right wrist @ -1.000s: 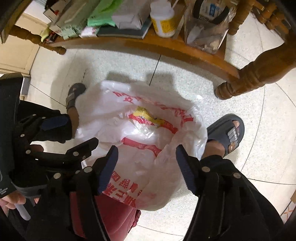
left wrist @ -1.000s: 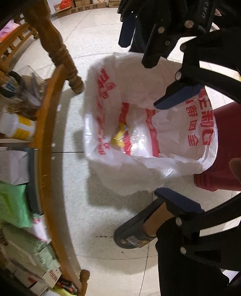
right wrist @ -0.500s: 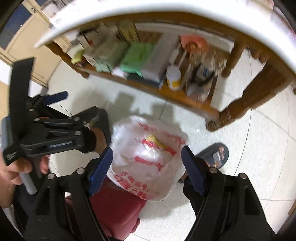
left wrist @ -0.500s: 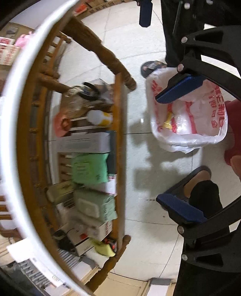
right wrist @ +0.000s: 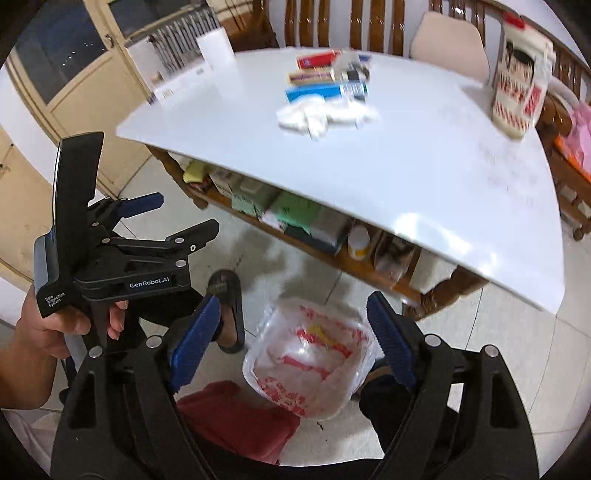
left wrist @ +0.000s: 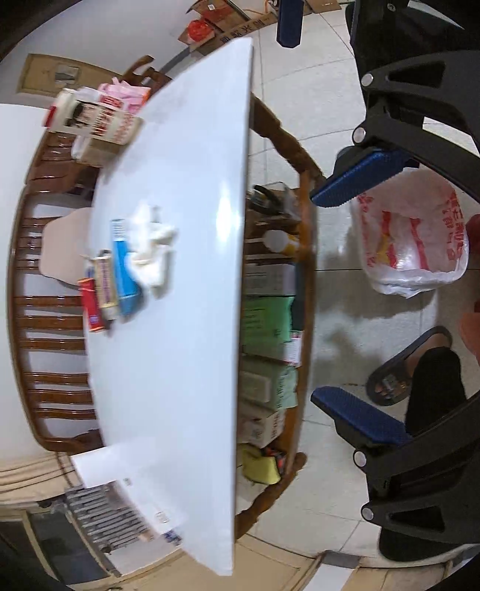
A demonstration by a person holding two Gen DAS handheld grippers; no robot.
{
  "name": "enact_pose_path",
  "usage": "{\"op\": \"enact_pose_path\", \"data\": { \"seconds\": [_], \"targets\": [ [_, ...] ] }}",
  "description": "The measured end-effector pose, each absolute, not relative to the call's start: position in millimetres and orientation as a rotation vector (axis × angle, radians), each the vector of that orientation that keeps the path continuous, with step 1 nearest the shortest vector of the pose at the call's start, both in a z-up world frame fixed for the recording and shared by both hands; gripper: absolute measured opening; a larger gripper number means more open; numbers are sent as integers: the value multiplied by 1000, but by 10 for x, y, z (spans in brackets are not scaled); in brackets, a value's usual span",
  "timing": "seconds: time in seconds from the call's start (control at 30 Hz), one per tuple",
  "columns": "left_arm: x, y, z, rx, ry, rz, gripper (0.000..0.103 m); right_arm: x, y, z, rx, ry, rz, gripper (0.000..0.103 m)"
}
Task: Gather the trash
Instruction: 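Raise both tools back over the table toward the cigarette packs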
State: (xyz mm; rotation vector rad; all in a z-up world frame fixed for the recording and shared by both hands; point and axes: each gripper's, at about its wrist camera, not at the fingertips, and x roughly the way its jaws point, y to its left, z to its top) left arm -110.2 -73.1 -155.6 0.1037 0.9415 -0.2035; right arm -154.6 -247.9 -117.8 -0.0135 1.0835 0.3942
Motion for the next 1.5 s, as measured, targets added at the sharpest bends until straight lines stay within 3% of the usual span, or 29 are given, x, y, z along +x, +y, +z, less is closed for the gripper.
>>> {"op": "enact_pose_path", "data": {
  "seconds": [0.73,1.07,1.5],
  "targets": [
    [-395,-443,-598,63,759,-217,95,-992,-2476,-366,-61,967,379,84],
    [241,-418,-505,75,725,-222,95,-375,-2476,-273,-38,981,366,84],
    [1381,-526,-758,160,750,-366,95,681,-2331,-454,37,1034,351,84]
  ]
}}
